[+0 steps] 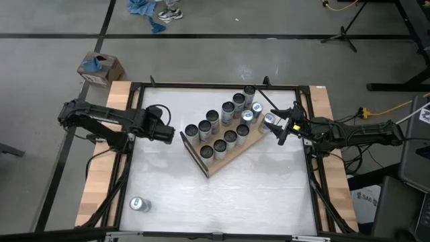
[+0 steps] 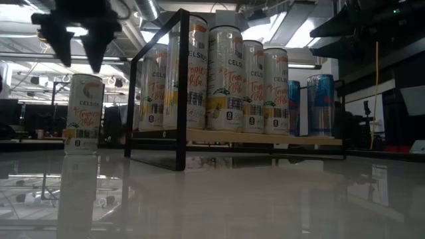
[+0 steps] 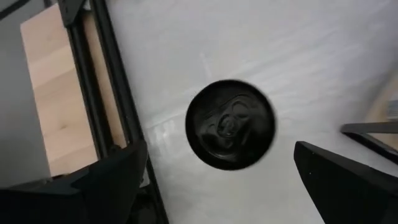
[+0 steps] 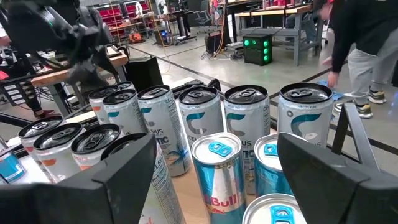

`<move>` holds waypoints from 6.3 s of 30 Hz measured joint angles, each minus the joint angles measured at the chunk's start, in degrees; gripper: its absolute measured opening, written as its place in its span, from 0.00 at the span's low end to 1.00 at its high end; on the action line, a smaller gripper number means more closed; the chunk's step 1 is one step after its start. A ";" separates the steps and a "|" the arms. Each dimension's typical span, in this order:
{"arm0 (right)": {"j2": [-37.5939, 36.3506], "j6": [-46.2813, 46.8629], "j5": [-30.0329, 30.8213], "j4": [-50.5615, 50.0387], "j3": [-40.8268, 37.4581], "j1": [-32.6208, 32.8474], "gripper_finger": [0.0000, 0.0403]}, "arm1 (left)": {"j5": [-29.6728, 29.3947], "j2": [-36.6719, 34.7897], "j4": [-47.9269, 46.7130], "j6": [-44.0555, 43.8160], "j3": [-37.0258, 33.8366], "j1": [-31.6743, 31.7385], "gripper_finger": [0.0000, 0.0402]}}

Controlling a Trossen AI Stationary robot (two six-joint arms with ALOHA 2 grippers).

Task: Place canned beverage on shelf
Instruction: Put the white yellow soda can on the shelf

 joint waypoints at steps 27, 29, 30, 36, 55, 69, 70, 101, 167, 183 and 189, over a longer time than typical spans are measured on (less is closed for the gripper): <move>0.02 0.82 -0.86 0.00 0.00 0.00 0.80 | -2.40 0.02 15.47 1.75 -15.14 3.02 0.99; 0.02 0.85 -0.88 0.00 0.00 0.02 0.80 | -2.40 0.02 16.14 1.75 -15.75 3.02 0.99; 0.02 0.85 -0.88 0.00 0.00 0.02 0.80 | -2.45 0.02 16.49 1.75 -15.97 3.02 0.99; 0.02 0.85 -0.88 0.00 0.00 0.02 0.80 | -3.82 0.02 16.65 1.72 -16.30 3.02 0.99; 0.02 0.85 -0.86 0.00 0.00 0.02 0.80 | -5.95 0.02 22.22 1.27 -16.30 3.02 0.91; 0.02 0.87 -0.86 0.00 0.00 0.02 0.80 | -5.47 0.00 22.61 -1.51 -16.27 3.02 0.63; 0.02 0.87 -0.86 -0.02 0.00 0.02 0.80 | -5.49 0.00 22.61 -1.51 -16.24 3.02 0.61; 0.63 5.42 -3.76 -6.69 -0.02 0.02 0.80 | -4.54 0.09 22.24 -2.93 -14.95 -3.54 0.60; 7.40 5.40 -9.90 0.09 -0.02 0.02 0.80 | -1.22 41.71 40.01 1.64 41.91 -27.90 0.60; 7.38 5.40 -9.88 0.09 -0.02 0.02 0.80 | -2.48 47.12 45.56 27.07 49.12 -19.03 0.60; 7.41 5.38 -9.88 0.07 -0.02 0.02 0.80 | -2.79 47.57 45.50 33.28 49.14 -17.09 0.60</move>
